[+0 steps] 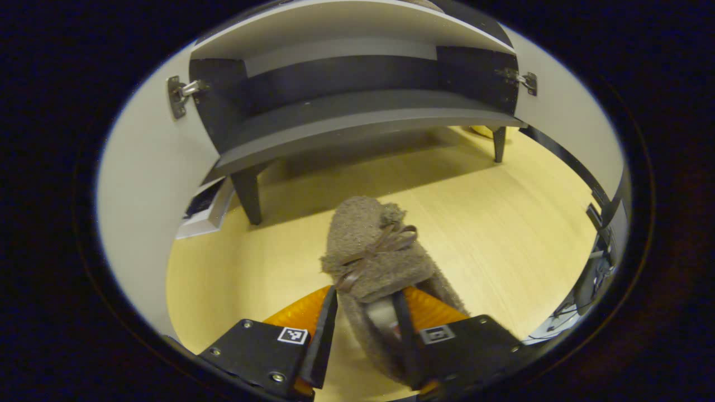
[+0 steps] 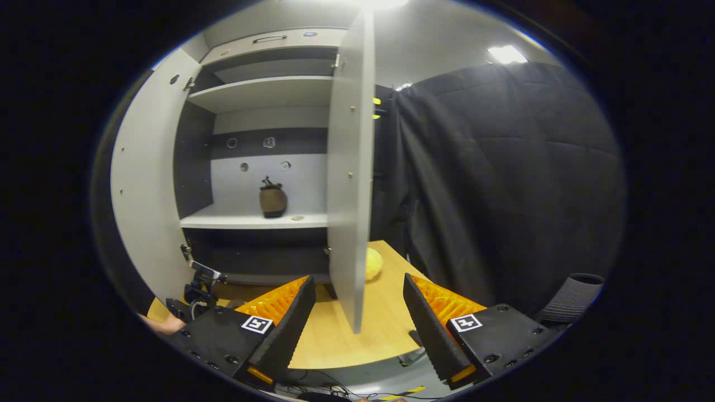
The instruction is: Grab one shoe with the right hand and put it into the shoe cabinet, grab the other shoe with the left hand and put it into the shoe cabinet; then close the right door with the right hand and the left door with the left hand.
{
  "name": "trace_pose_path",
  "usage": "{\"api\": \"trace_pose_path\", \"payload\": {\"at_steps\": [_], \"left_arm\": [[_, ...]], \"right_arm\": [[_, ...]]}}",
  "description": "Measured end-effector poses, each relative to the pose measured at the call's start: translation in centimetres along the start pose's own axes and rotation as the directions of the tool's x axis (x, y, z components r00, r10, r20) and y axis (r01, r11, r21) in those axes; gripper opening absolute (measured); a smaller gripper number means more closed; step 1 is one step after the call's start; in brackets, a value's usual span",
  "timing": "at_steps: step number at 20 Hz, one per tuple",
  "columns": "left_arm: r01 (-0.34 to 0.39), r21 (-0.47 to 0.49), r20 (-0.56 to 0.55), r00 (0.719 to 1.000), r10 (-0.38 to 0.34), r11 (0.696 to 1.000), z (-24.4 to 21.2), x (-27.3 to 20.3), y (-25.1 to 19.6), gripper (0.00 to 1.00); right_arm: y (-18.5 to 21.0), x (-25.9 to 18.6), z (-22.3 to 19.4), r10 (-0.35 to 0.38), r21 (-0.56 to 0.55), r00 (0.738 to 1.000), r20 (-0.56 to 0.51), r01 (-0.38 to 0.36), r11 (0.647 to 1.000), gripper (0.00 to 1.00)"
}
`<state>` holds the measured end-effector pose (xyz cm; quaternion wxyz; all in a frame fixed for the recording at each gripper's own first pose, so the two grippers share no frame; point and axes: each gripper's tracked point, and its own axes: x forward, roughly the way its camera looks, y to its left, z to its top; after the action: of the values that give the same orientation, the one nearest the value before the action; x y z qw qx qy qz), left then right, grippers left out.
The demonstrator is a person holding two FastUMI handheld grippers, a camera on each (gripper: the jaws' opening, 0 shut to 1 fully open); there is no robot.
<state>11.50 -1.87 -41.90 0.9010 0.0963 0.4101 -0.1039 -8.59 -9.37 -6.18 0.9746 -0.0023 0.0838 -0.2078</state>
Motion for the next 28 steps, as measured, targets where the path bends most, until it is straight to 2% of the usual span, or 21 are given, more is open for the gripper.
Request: {"api": "trace_pose_path", "payload": {"at_steps": [1, 2, 3, 4, 6, 7, 8, 9, 10, 11, 12, 16, 19, 21, 28], "left_arm": [[-0.002, 0.006, -0.004, 1.0, 0.002, 1.0, -0.2, 0.0, 0.0, 0.52], [-0.013, 0.021, 0.013, 1.0, 0.013, 1.0, 0.5, -0.5, 0.3, 0.54], [-0.027, 0.025, 0.0, 1.0, 0.027, 0.999, -0.1, 0.2, 0.8, 0.56], [-0.039, 0.015, 0.007, 0.999, 0.039, 0.999, -0.1, 0.1, 0.9, 0.31], [-0.06, 0.011, -0.001, 0.998, 0.06, 0.998, -0.1, 0.2, 0.8, 0.24], [-0.065, 0.018, 0.0, 0.998, 0.065, 0.998, -0.1, 0.3, 0.9, 0.24], [-0.067, 0.019, 0.0, 0.998, 0.067, 0.998, -0.1, 0.1, 0.9, 0.24], [-0.067, 0.013, -0.003, 0.998, 0.067, 0.998, -0.1, 0.1, 0.9, 0.24], [-0.135, 0.026, -0.001, 0.991, 0.135, 0.99, 0.3, -0.5, 2.3, 0.24], [-0.129, -0.005, -0.019, 0.991, 0.129, 0.992, -0.5, -0.1, 2.3, 0.29], [-0.122, -0.023, -0.011, 0.992, 0.122, 0.992, -0.2, -0.1, 2.2, 0.02], [-0.093, -0.105, -0.048, 0.995, 0.088, 0.99, -0.5, -0.4, 1.9, 0.02], [-0.092, -0.195, -0.072, 0.994, 0.08, 0.976, 0.1, -0.4, 1.9, 0.01], [-0.104, -0.219, -0.083, 0.993, 0.088, 0.97, 0.5, -0.4, 2.3, 0.02], [-0.121, -0.316, -0.022, 0.993, 0.12, 0.941, 0.6, 0.1, 1.8, 0.02]], "right_arm": [[-1.4, -0.7, 0.1, -0.04, 0.032, 0.999, -0.007, 0.04, 0.999, 0.99], [-2.7, -1.4, 0.2, -0.077, 0.062, 0.997, -0.009, 0.077, 0.995, 0.94], [-4.0, -1.9, 0.3, -0.113, 0.079, 0.994, -0.01, 0.113, 0.99, 0.99], [-5.0, -2.0, 0.1, -0.145, 0.08, 0.989, -0.008, 0.145, 0.986, 0.99], [-6.9, -2.1, 0.4, -0.2, 0.073, 0.98, -0.002, 0.2, 0.977, 0.99], [-7.7, -2.2, 1.0, -0.219, 0.079, 0.976, 0.006, 0.217, 0.973, 0.93], [-8.3, -2.1, 1.5, -0.232, 0.083, 0.973, 0.012, 0.231, 0.97, 0.98], [-8.6, -1.8, 1.8, -0.239, 0.083, 0.971, 0.015, 0.237, 0.968, 0.98], [-9.0, -1.4, 1.9, -0.244, 0.077, 0.97, 0.017, 0.242, 0.967, 0.98], [-9.0, -1.1, 2.0, -0.242, 0.07, 0.97, 0.023, 0.24, 0.968, 0.99], [-9.1, -0.6, 2.3, -0.24, 0.064, 0.97, 0.029, 0.238, 0.969, 0.99], [-10.3, 2.7, 3.0, -0.22, 0.069, 0.975, 0.029, 0.217, 0.974, 0.99], [-11.4, 5.3, 3.4, -0.197, 0.097, 0.98, 0.022, 0.194, 0.976, 0.98], [-12.6, 7.4, 3.7, -0.193, 0.113, 0.981, 0.025, 0.189, 0.975, 0.98], [-14.7, 13.2, 5.7, -0.145, 0.117, 0.988, 0.058, 0.137, 0.984, 0.98]]}}
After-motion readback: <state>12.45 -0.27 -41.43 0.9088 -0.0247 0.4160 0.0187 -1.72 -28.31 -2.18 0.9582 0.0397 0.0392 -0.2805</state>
